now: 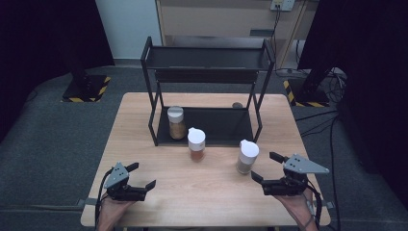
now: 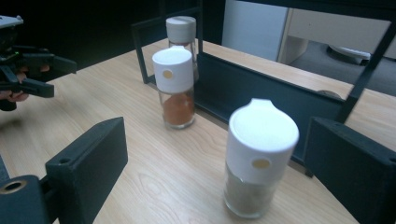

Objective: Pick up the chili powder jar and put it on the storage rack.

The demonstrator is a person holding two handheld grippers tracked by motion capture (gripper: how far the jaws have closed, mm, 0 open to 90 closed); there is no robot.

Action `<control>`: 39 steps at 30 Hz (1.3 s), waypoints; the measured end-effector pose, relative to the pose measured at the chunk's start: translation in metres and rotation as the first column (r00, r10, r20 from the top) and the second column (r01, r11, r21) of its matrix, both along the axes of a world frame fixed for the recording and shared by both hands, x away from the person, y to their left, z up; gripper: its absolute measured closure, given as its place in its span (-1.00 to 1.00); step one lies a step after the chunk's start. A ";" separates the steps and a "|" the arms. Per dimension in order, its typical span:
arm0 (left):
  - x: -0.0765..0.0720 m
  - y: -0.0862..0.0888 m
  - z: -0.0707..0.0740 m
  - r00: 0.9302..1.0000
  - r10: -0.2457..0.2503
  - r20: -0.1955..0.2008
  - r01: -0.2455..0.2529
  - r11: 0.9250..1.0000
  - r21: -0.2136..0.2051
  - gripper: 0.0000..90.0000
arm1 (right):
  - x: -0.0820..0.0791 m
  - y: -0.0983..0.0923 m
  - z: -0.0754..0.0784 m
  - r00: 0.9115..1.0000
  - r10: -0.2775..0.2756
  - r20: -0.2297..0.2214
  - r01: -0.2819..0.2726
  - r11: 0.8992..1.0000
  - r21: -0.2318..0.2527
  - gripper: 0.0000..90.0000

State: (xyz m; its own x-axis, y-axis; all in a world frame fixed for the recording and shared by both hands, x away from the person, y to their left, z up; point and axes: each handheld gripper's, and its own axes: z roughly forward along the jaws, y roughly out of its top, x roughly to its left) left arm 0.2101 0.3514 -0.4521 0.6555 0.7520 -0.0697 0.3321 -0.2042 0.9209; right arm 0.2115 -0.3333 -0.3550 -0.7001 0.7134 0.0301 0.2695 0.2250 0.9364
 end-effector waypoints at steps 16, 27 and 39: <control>0.001 0.001 0.000 1.000 -0.005 -0.005 0.005 1.000 -0.001 -0.95 | 0.028 0.033 0.017 0.999 0.050 -0.011 -0.050 0.999 -0.004 -0.85; 0.001 0.001 0.000 1.000 -0.010 -0.005 0.010 1.000 -0.004 -0.95 | 0.047 0.057 0.023 0.997 0.077 -0.028 -0.077 0.997 -0.020 -0.85; 0.001 0.002 0.000 1.000 -0.013 -0.006 0.013 1.000 -0.007 -0.95 | 0.067 0.083 0.024 0.994 0.097 -0.056 -0.099 0.994 -0.043 -0.85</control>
